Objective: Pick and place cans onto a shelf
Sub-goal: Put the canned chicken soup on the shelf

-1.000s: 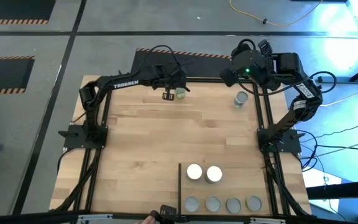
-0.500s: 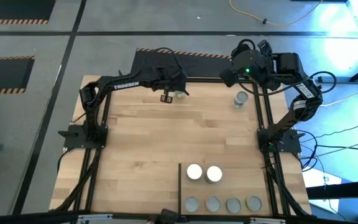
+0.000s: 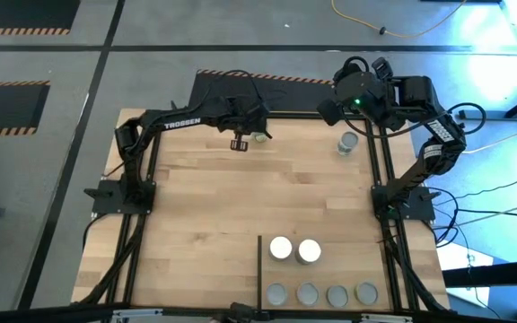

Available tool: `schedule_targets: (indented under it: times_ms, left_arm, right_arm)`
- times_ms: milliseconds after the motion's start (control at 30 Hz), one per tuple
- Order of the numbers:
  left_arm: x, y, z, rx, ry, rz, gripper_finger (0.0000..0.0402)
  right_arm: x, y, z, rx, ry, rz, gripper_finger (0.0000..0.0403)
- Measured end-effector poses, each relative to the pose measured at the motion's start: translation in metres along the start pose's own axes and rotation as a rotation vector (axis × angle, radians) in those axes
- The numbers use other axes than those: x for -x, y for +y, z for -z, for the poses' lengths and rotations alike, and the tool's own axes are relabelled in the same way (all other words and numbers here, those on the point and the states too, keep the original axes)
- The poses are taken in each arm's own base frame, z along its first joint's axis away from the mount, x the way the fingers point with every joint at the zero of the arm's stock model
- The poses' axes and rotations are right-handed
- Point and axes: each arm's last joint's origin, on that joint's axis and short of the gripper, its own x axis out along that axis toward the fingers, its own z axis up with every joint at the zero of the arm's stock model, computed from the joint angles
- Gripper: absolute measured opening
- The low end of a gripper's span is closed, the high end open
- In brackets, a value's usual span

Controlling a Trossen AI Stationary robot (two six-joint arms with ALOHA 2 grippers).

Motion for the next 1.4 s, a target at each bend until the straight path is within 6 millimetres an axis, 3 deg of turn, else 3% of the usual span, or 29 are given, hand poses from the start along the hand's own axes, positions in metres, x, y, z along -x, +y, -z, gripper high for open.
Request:
schedule_targets:
  times_ms: [333,667,833,967,1167,1400]
  left_arm:
    - [0.004,-0.012,-0.004,-0.137,-0.017,0.072,0.0001]
    - [0.028,-0.034,0.013,-0.059,-0.022,0.508,0.0001]
    - [0.058,-0.028,0.022,0.014,-0.079,0.528,0.0000]
    - [0.089,-0.020,0.032,0.075,-0.153,0.495,0.0001]
    - [0.132,-0.012,0.050,0.198,-0.243,0.447,0.0001]
    - [0.168,-0.009,0.070,0.298,-0.307,0.398,0.0001]
  right_arm:
    - [0.000,0.000,0.000,0.030,0.002,-0.009,0.0019]
    - [-0.010,0.004,0.001,0.172,0.077,-0.291,0.0004]
    - [-0.037,0.003,-0.003,0.213,0.145,-0.335,0.0003]
    - [-0.064,0.005,-0.005,0.291,0.189,-0.532,0.0006]
    - [-0.107,0.015,-0.014,0.401,0.146,-0.581,0.0038]
    - [-0.158,0.034,-0.013,0.461,0.180,-0.731,0.0078]
